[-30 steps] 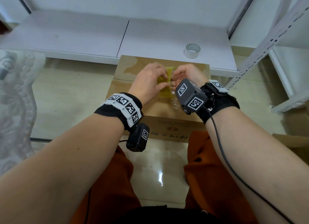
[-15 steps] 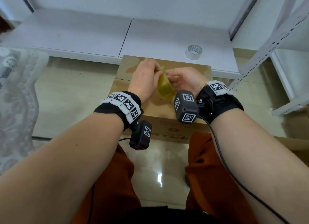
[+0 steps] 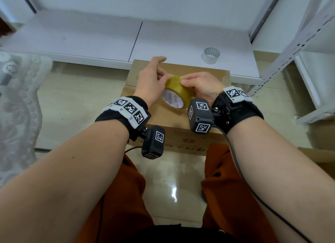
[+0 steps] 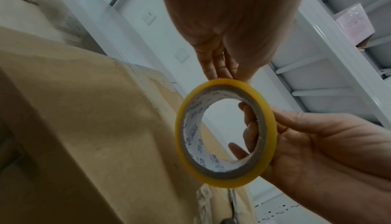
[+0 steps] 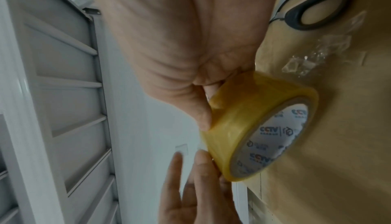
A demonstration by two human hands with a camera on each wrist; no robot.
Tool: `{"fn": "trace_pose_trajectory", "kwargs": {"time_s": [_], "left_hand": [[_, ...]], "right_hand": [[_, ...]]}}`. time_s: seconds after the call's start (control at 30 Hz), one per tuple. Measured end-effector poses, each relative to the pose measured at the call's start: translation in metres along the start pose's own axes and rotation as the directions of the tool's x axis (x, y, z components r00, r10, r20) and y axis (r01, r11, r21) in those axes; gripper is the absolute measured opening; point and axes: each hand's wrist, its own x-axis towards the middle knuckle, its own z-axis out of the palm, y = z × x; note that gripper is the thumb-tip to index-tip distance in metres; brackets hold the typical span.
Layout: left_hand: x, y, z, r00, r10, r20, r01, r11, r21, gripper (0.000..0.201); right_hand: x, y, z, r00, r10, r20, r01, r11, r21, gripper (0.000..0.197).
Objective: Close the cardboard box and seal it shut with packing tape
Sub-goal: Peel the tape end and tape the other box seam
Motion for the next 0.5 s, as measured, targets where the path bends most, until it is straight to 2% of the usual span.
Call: {"fn": "trace_pose_trajectory", "kwargs": {"time_s": [0.13,0.23,0.5], "left_hand": [[0.0027,0.0016,-0.0024,0.996,-0.062,0.065,0.062,0.998,0.002,0.033],[0.0024,-0.0009,-0.0032,0.994,-0.053,0.098,0.055,0.998,-0.019,0.026],[0.0032,-0.0055,-0.0014,0.998,-0.054,-0.02,0.053,0.997,-0.054,0.012]], "right_hand": [[0.0038,0.0031,0.0021,0.996,-0.023,-0.089,0.021,1.0,-0.014,0.009],[0.0043,0.0027,0.0002,0.996,-0.02,-0.091,0.023,0.999,0.033,0.011],[0.0044,0.0045,0.0071,0.998,-0.032,-0.061,0.032,0.999,0.006,0.009]]}}
